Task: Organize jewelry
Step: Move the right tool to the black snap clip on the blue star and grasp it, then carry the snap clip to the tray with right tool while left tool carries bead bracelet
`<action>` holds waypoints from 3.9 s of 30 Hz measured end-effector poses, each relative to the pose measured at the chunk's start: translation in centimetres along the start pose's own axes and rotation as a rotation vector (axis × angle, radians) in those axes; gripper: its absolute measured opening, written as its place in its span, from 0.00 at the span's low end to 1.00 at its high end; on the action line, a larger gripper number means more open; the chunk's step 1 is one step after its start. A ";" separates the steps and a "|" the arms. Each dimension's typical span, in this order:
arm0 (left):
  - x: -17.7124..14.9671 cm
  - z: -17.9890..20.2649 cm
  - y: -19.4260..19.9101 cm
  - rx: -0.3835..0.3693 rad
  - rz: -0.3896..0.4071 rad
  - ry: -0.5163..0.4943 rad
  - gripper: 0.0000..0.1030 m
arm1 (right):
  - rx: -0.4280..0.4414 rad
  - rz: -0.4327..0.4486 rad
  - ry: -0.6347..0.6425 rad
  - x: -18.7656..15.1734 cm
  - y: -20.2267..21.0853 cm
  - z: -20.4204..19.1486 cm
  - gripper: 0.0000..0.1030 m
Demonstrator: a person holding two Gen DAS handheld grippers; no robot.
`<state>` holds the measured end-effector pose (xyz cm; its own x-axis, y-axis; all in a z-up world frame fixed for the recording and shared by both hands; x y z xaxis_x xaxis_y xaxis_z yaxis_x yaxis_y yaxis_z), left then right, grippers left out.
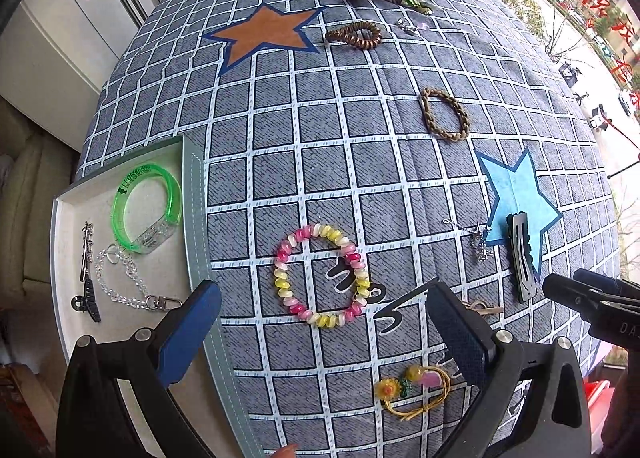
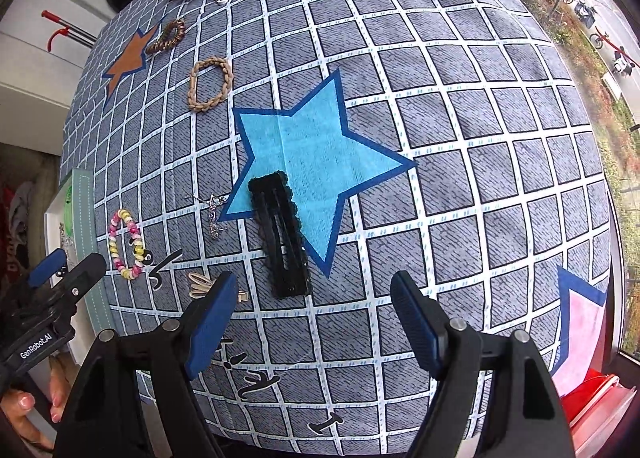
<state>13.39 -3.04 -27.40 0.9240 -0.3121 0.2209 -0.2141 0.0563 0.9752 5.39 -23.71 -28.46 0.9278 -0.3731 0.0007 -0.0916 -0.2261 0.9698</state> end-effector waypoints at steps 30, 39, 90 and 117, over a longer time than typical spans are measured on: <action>-1.3 -1.1 -6.6 0.005 -0.119 0.080 1.00 | -0.164 0.002 0.191 3.0 -6.0 -3.3 0.79; -1.5 0.2 -5.7 -0.005 -0.093 0.052 0.83 | -0.207 0.011 0.255 0.6 -7.7 -6.7 0.73; -6.3 -13.0 5.3 -0.061 0.099 0.265 0.23 | 0.111 0.064 0.433 -1.3 0.7 -22.1 0.30; -14.6 -22.7 -0.5 0.038 -0.007 0.497 0.23 | 0.172 -0.188 0.746 -11.5 -8.2 -36.6 0.30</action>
<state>7.17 23.01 -30.80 0.9627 0.1782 0.2036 -0.2102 0.0186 0.9775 8.65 15.35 -27.46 0.9252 0.3742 0.0628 0.0931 -0.3842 0.9185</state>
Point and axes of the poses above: each gripper's, at about its wrist camera, not at the fingertips, and y roughly against the way its jaws point, z to its right, x to its top, the point moved 10 cm from there along -y, roughly the way its jaws point, and after that the axes turned 4 degrees about -y, right-handed, at the moved point
